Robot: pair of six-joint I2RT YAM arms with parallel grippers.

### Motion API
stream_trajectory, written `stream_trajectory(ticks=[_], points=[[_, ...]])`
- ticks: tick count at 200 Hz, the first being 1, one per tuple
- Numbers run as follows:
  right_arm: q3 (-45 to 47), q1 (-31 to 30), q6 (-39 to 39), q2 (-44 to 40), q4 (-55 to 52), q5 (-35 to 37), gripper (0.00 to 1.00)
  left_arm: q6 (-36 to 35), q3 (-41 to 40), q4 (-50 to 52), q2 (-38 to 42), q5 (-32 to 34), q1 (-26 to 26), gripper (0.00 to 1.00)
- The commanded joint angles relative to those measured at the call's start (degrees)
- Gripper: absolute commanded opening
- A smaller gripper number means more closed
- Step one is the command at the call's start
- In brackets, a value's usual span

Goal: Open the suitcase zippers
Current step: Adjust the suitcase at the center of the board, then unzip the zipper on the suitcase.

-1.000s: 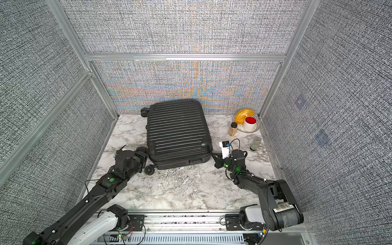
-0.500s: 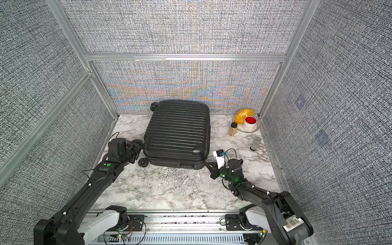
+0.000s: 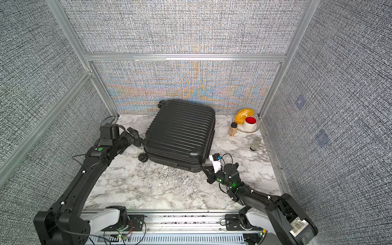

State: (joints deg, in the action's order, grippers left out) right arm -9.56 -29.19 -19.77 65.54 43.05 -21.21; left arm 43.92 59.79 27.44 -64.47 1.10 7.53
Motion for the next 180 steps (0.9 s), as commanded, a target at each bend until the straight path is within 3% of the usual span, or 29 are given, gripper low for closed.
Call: stream_trajectory(ticks=[1, 28, 67, 118, 180], points=[[-0.2, 0.0, 0.1, 0.5, 2.6, 1.3, 0.00, -12.5, 0.9, 3.1, 4.2, 0.4, 5.2, 0.99], [-0.1, 0.0, 0.0, 1.9, 3.7, 1.1, 0.00, -21.3, 7.3, 5.6, 2.8, 1.6, 18.1, 0.99], [-0.3, 0.0, -0.7, 1.9, 3.8, 1.9, 0.00, -29.1, 22.4, 10.7, -11.0, 5.2, 34.1, 0.99], [-0.1, 0.2, -2.7, 2.5, 4.0, 2.5, 0.00, -32.6, 38.3, 14.1, -28.6, 6.2, 45.6, 0.99], [0.1, 0.7, -3.2, 2.3, 4.1, 2.2, 0.00, -37.0, 53.7, 25.1, -43.7, 20.6, 54.8, 0.99]])
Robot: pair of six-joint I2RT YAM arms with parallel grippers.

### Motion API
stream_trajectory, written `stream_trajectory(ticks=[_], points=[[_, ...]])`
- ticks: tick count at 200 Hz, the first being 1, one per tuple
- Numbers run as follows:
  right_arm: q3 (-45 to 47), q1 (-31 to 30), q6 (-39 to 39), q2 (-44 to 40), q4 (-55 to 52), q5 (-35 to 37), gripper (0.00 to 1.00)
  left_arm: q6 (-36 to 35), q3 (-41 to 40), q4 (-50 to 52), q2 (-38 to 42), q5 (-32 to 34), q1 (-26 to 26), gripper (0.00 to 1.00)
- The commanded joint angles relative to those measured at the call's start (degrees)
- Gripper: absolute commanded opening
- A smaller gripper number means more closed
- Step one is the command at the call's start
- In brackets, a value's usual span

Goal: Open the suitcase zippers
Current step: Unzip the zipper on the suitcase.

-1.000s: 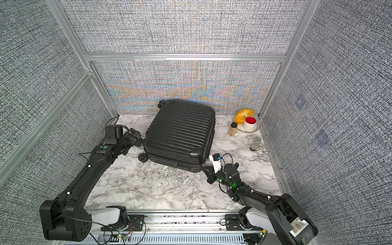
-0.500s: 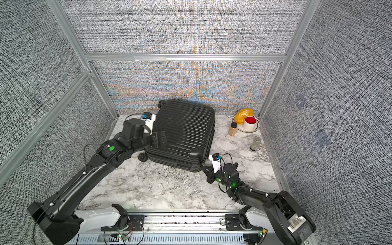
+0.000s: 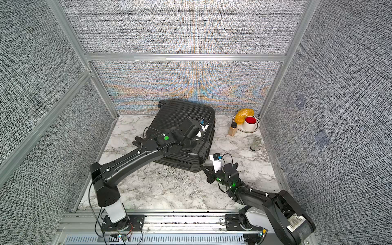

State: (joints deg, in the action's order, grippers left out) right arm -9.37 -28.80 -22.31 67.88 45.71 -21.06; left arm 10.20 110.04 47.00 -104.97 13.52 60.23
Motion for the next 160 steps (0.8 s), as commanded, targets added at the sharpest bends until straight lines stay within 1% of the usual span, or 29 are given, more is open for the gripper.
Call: stream_trajectory(ticks=[1, 17, 32, 62, 116, 141, 160], points=[[0.0, 0.3, -0.6, 0.0, 1.4, 2.1, 0.00, -3.3, 3.6, 5.7, -3.5, 8.6, 2.2, 0.99], [0.0, 0.4, -0.8, -0.1, 1.4, 2.0, 0.00, -3.9, 6.2, 7.4, -6.2, 13.5, 3.4, 0.99], [0.1, 0.4, -0.7, -0.2, 1.4, 1.9, 0.00, -3.5, 7.8, 8.2, -7.9, 16.3, 3.7, 0.99], [0.2, 0.5, -0.6, -0.5, 1.2, 1.9, 0.00, -2.5, 8.4, 8.3, -9.5, 21.8, 3.8, 0.99], [0.5, 0.9, -0.7, -0.6, 1.3, 2.0, 0.00, -1.6, 7.7, 8.8, -11.6, 20.9, 4.2, 0.99], [1.0, 1.2, -1.0, -1.6, 1.1, 2.7, 0.00, -1.5, 6.7, 9.3, -11.6, 22.8, 4.4, 0.99], [1.5, 1.6, -1.3, -3.5, -0.6, 4.7, 0.00, -1.3, 5.1, 9.5, -11.0, 24.1, 4.4, 0.99]])
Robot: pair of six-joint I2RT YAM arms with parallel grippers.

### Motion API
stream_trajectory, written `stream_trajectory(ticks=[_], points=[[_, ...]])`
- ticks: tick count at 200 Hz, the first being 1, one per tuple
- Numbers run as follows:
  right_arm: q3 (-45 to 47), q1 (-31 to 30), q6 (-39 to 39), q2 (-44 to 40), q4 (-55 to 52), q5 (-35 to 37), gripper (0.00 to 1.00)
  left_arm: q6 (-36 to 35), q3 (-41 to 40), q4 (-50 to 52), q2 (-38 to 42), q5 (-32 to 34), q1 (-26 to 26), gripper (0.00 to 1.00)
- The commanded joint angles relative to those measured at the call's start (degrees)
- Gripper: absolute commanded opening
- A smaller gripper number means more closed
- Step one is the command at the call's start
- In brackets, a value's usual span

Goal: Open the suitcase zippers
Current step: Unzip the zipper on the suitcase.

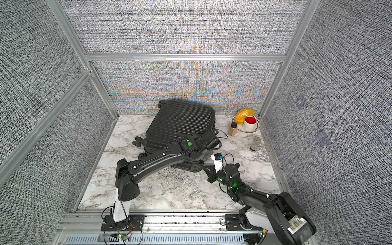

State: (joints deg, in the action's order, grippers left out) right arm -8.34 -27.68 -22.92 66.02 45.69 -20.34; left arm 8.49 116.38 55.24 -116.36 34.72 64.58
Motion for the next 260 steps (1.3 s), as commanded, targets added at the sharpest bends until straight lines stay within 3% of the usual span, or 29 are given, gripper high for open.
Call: stream_trajectory(ticks=[1, 31, 100, 183, 232, 260], points=[[0.4, 0.5, -0.7, -1.8, -0.7, 4.2, 0.00, 0.5, -1.4, 1.3, 0.4, 3.0, 0.0, 0.99], [-0.2, 1.9, -0.8, -3.9, -4.3, 7.8, 0.00, 1.8, -4.7, 1.3, 1.7, 3.2, 0.0, 0.99], [-4.8, 7.9, 0.4, -1.0, -6.7, 4.2, 0.00, 4.0, -9.6, 1.2, 4.5, 2.7, 0.0, 0.99], [-14.9, 13.6, 6.1, 10.0, -9.8, 2.6, 0.00, 5.8, -11.7, 1.4, 5.4, 1.3, 0.1, 0.99], [-20.7, 15.8, 11.2, 16.3, -8.8, -3.7, 0.00, 6.2, -12.6, 1.3, 6.0, 1.4, 0.1, 0.99], [-18.3, 15.5, 9.4, 15.7, -5.7, -7.0, 0.00, 8.1, -13.2, 0.6, 9.0, 2.2, 0.1, 0.99]])
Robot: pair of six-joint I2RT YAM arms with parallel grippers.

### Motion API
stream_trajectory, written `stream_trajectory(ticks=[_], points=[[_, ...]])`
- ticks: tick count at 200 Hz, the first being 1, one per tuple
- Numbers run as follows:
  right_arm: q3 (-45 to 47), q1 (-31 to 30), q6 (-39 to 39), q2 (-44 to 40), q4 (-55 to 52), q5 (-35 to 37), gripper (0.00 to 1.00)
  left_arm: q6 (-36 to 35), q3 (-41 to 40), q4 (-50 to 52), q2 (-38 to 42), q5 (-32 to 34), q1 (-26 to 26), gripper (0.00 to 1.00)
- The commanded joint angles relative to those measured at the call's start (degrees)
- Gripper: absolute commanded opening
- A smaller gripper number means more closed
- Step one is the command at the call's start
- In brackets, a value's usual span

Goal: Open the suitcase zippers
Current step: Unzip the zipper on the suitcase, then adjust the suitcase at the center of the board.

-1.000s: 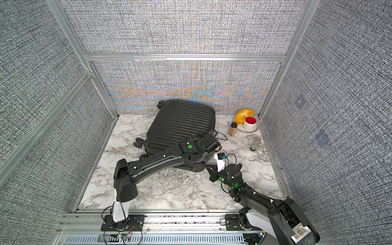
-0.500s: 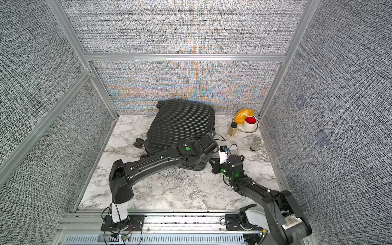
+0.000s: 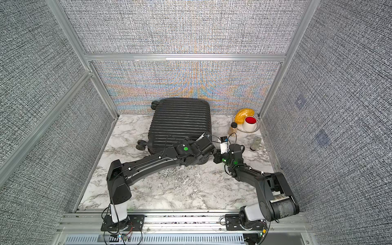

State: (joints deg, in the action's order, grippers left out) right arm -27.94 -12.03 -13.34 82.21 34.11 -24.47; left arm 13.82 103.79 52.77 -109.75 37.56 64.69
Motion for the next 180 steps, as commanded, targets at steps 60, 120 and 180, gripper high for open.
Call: stream_trajectory(ticks=[60, 120, 180], points=[[11.1, -6.5, -4.6, -7.1, 11.0, -2.9, 0.00, 16.7, -19.2, -7.9, 26.0, -0.9, -4.4, 0.99], [12.6, -23.0, -3.5, -11.1, 9.8, 5.5, 0.00, 33.2, -44.5, -7.9, 59.0, -7.5, -26.1, 0.99], [3.4, -38.3, 3.0, -1.5, 7.6, 12.5, 0.00, 36.5, -49.8, -8.4, 63.8, -17.7, -34.6, 0.99]])
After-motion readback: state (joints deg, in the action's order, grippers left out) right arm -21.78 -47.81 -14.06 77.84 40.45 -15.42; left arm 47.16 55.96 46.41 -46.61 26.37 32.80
